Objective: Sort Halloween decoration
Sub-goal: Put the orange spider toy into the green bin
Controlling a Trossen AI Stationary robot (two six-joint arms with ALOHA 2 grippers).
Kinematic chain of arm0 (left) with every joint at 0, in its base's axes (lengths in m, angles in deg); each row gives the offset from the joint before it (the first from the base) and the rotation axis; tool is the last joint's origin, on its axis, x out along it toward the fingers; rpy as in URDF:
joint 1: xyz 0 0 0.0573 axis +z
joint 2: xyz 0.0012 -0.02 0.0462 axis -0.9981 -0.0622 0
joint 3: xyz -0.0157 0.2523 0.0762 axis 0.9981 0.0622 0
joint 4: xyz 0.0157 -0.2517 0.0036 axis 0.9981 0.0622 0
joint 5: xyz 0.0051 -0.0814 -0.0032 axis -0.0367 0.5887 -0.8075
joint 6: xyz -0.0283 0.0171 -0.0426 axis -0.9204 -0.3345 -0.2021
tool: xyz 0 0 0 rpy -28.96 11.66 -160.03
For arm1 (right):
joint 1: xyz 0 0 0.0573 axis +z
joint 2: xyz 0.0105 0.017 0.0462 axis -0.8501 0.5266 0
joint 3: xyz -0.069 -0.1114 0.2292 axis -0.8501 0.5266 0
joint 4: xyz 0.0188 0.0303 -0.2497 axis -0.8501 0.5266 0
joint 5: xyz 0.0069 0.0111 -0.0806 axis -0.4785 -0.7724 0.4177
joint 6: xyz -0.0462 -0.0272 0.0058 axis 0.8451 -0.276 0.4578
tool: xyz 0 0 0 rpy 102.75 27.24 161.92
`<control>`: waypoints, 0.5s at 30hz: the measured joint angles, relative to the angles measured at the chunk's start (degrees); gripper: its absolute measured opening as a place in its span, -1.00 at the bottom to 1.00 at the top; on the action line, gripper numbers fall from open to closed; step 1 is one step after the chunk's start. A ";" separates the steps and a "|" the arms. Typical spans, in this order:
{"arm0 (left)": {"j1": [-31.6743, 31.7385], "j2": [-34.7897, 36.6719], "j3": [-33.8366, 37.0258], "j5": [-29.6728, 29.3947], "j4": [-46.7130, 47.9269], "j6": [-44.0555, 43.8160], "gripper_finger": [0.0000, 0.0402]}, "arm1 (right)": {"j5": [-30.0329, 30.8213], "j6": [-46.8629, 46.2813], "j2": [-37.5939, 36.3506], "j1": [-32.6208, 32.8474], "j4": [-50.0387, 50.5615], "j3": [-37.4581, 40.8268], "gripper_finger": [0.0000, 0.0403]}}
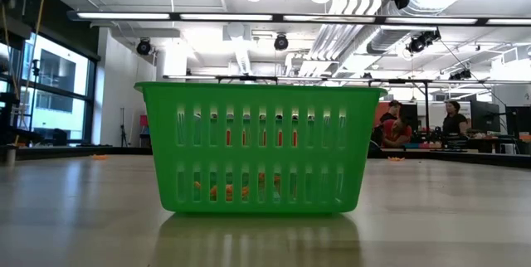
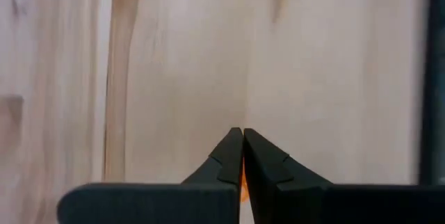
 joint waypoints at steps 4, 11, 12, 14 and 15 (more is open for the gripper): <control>1.43 7.10 -0.02 -2.52 0.17 2.27 -1.00 | 0.00 0.03 0.00 0.02 0.09 0.00 -0.15; 11.48 16.74 -0.12 -12.64 -1.94 11.69 -1.00 | -0.02 0.44 0.02 0.01 0.09 0.00 -0.15; 13.86 17.43 -0.15 -13.59 -2.95 14.00 -1.00 | -0.02 0.45 0.02 0.00 0.08 0.00 -0.15; 18.96 17.92 -0.03 -14.50 -5.25 18.43 -1.00 | -0.02 0.44 0.01 0.00 0.07 0.00 -0.15; 21.53 17.96 0.48 -14.49 -8.11 20.63 -1.00 | -0.02 0.44 0.02 0.00 0.07 0.00 -0.15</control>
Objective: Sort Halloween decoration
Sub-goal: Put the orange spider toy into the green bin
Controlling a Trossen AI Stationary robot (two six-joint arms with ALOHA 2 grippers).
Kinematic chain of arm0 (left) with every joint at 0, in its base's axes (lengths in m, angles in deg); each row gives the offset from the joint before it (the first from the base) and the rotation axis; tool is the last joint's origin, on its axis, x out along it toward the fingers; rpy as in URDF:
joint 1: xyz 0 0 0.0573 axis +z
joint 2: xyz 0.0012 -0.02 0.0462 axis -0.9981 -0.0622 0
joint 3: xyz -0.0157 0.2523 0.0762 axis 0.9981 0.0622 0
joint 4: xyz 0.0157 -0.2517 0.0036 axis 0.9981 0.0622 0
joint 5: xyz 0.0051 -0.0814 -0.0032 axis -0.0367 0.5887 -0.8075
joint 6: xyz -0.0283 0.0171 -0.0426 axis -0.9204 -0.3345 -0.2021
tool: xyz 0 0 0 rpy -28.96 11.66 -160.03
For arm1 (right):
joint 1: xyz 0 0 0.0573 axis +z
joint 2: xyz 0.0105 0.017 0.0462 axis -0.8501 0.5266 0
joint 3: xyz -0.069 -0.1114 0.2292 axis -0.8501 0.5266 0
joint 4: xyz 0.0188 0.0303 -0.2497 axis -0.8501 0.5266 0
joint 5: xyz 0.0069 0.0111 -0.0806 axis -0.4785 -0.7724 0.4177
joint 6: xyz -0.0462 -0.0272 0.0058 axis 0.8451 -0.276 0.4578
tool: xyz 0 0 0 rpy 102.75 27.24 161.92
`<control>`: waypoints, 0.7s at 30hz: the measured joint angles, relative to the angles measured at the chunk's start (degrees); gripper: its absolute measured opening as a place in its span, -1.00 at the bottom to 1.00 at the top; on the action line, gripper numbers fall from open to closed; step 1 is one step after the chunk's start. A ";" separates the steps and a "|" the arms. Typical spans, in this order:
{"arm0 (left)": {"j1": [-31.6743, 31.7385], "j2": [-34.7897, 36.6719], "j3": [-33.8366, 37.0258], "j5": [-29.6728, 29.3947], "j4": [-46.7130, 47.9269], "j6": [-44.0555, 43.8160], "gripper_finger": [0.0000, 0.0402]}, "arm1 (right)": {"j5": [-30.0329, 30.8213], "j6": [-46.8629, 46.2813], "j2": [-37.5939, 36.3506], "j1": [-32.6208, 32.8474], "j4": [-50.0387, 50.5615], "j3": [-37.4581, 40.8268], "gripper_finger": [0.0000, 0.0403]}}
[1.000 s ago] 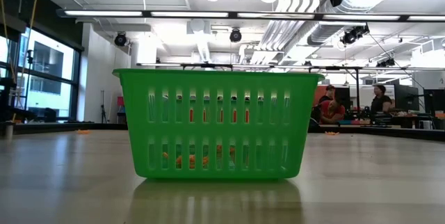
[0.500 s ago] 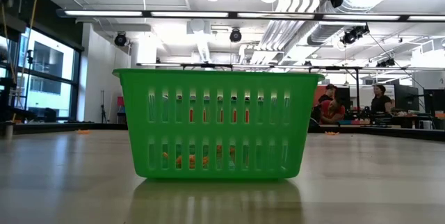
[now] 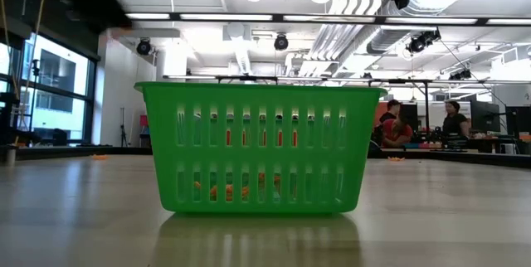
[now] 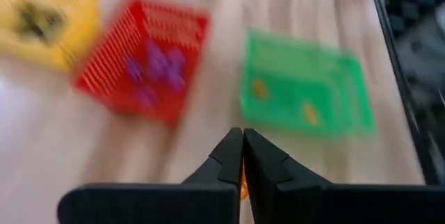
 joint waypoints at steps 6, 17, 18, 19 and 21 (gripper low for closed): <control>14.21 -1.58 10.11 5.52 -36.70 8.25 -1.00 | -0.02 -0.01 0.00 0.02 -0.22 0.00 -0.15; 31.29 -6.42 10.29 23.62 -63.57 11.10 -1.00 | -0.60 -1.06 0.00 0.00 -1.97 0.00 -0.15; 31.92 -6.42 8.47 24.90 -62.54 12.54 -1.00 | -0.93 -1.15 0.00 0.00 -3.04 0.00 -0.15; 32.39 -6.38 6.72 26.00 -61.24 14.19 -1.00 | -1.28 -1.19 0.00 0.02 -4.28 0.00 -0.15; 33.00 -6.39 3.14 27.08 -57.89 17.57 -1.00 | -3.05 -0.17 0.00 0.00 -7.15 0.00 -0.15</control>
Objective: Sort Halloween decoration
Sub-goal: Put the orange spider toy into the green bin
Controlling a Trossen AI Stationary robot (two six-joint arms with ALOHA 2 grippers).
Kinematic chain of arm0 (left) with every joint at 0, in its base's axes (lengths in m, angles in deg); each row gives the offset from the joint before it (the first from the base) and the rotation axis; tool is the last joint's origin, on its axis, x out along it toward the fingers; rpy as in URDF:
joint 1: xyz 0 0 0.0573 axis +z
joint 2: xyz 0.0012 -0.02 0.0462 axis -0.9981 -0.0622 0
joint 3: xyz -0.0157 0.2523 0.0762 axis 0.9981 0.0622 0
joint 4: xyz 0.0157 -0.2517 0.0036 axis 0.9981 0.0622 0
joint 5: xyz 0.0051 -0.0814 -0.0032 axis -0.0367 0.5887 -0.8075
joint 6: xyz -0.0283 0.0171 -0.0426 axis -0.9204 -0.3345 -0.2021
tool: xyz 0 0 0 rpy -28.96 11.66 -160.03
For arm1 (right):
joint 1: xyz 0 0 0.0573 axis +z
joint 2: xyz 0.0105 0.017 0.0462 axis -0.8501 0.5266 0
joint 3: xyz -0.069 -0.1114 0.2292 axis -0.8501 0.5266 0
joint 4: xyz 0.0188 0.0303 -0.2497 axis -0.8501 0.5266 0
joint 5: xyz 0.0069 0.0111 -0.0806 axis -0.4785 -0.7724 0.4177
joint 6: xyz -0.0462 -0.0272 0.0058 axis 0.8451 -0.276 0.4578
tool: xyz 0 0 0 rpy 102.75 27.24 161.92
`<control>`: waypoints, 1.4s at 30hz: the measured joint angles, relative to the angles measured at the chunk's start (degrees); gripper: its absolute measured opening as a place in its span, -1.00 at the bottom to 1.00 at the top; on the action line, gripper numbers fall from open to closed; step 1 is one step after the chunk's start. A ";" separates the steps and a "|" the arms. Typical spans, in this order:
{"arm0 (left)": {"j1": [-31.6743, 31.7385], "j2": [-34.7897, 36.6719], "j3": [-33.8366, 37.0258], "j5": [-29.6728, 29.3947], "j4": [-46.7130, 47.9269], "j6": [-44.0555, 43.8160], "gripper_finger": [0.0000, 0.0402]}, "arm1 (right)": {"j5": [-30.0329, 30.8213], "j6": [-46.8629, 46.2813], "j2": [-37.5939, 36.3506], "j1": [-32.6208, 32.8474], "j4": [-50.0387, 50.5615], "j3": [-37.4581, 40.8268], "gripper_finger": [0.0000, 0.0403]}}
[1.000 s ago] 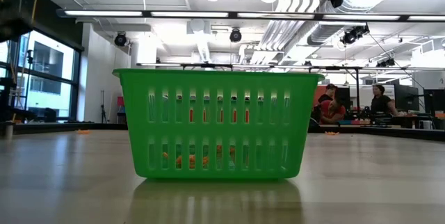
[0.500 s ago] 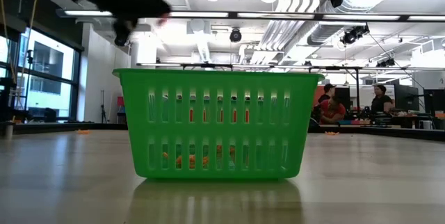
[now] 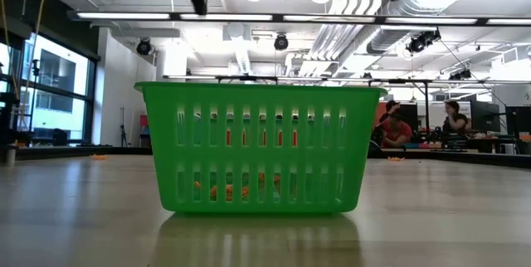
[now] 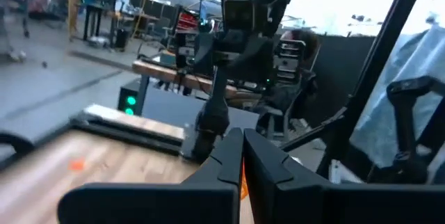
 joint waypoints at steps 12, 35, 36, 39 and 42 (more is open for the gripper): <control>0.61 0.01 -8.96 -0.69 14.07 8.81 -1.00 | -5.43 6.22 -0.02 0.02 -6.18 0.00 -0.15; -8.50 -5.03 -15.81 -2.84 25.68 9.33 -1.00 | -4.77 6.68 -0.01 0.00 -3.25 0.00 -0.15; -9.97 -6.70 -17.69 -3.32 28.33 9.92 -1.00 | -4.76 6.68 0.00 0.00 -3.00 0.00 -0.15; -13.98 -13.26 -23.58 -3.51 33.94 12.45 -1.00 | -4.78 6.66 0.00 0.00 -1.06 0.00 -0.15; -17.16 -19.97 -29.21 -3.51 40.07 14.53 -1.00 | -4.78 6.39 0.00 0.00 1.73 0.00 -0.15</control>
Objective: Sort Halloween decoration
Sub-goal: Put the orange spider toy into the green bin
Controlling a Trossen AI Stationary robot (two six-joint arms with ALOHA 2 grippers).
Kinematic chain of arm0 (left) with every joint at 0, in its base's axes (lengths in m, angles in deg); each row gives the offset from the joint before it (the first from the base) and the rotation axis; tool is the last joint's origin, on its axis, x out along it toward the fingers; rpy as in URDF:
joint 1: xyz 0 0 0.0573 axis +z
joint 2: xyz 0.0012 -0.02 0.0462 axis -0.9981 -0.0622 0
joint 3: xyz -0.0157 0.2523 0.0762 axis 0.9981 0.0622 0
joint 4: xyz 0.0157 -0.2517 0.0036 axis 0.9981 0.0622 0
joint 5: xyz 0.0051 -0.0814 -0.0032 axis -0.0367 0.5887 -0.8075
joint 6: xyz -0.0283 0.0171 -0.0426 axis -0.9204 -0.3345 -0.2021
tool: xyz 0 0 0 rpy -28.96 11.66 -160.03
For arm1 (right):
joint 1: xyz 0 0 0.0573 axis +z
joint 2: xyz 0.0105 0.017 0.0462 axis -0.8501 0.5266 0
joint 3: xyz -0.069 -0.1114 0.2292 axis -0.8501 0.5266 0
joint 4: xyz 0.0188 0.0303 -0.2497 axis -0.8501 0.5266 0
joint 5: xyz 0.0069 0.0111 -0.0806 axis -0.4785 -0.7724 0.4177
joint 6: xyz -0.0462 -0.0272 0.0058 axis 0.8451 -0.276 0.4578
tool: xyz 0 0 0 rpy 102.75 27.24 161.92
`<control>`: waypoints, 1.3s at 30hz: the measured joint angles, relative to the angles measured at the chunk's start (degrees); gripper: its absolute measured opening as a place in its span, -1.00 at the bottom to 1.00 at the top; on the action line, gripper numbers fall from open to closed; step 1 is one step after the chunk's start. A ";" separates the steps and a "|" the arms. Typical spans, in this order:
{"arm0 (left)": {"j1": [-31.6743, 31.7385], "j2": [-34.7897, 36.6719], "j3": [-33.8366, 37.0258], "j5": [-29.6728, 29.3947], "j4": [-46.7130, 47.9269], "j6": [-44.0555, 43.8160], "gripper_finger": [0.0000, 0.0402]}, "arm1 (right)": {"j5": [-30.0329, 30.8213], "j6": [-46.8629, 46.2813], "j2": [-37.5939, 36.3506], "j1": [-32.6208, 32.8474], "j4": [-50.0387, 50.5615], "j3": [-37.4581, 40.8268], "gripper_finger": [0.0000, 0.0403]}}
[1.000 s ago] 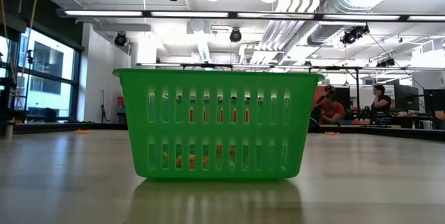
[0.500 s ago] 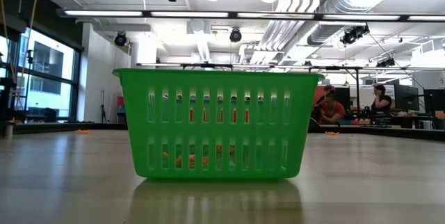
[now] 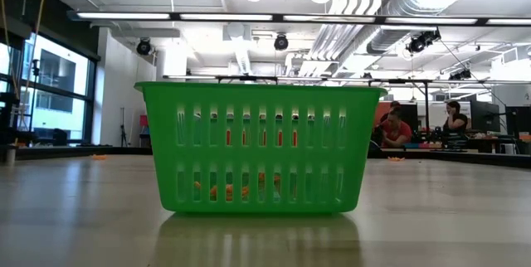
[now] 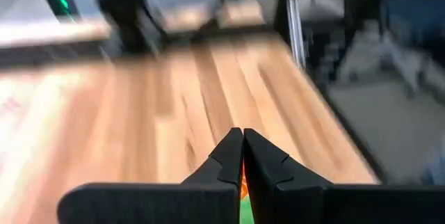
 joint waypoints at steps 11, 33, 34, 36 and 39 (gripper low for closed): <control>-4.92 -18.18 -6.50 6.94 6.84 1.84 -1.00 | -0.30 -0.17 0.00 0.00 5.00 0.02 -0.15; -2.80 -24.02 -6.41 10.23 9.86 6.55 -0.73 | 0.33 -0.17 0.00 0.00 5.19 0.00 -0.15; -2.78 -23.99 -6.45 10.57 9.71 6.00 -0.67 | 0.33 -0.17 0.00 0.00 5.18 0.01 -0.15; -2.78 -23.58 -6.38 10.47 10.44 4.79 -0.55 | 0.33 -0.17 0.00 0.02 5.18 0.02 -0.15; -2.41 -21.16 -6.34 10.33 11.44 2.58 -0.37 | 0.33 -0.17 0.00 0.00 5.23 0.01 -0.15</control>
